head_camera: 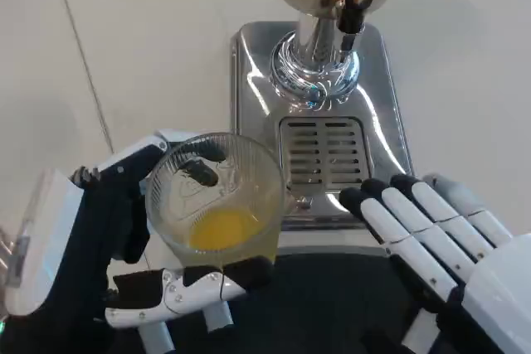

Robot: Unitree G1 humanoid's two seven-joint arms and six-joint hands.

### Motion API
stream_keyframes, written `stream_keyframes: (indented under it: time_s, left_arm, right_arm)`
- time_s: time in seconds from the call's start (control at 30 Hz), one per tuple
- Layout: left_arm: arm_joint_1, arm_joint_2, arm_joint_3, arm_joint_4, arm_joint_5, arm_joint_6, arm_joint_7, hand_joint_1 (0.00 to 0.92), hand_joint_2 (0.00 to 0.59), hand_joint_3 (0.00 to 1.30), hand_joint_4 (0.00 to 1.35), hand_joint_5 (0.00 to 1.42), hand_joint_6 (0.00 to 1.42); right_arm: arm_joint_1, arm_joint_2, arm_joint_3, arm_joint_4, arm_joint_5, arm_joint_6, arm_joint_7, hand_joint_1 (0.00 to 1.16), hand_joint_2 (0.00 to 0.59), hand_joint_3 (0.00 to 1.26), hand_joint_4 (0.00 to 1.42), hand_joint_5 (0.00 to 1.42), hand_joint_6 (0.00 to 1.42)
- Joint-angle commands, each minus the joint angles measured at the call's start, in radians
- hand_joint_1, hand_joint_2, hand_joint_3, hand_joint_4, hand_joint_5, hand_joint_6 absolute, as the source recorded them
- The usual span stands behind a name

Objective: Grasp the cup under the faucet to collect the drink, then remove the cup.

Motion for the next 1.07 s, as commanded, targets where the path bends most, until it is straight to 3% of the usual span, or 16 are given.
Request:
stream_keyframes:
  time_s: [0.03, 0.57, 1.07]
  left_arm:
    - [0.006, -0.013, -0.013, -0.014, -0.006, -0.038, -0.010, 0.777, 0.000, 1.09, 1.16, 1.41, 1.42]
    - [-0.012, -0.031, -0.053, 0.011, 0.006, -0.035, -0.032, 0.777, 0.000, 1.10, 1.16, 1.41, 1.42]
    - [-0.024, -0.030, -0.052, 0.022, -0.013, -0.037, -0.034, 0.777, 0.000, 1.10, 1.16, 1.41, 1.42]
  right_arm:
    - [0.005, 0.007, -0.008, -0.001, 0.004, -0.005, 0.003, 0.15, 0.533, 0.00, 0.00, 0.00, 0.00]
    - [-0.031, 0.043, 0.018, -0.020, 0.000, 0.047, 0.039, 0.13, 0.533, 0.00, 0.00, 0.00, 0.00]
    - [-0.023, 0.069, 0.052, -0.039, -0.026, 0.064, 0.058, 0.11, 0.538, 0.00, 0.00, 0.00, 0.00]
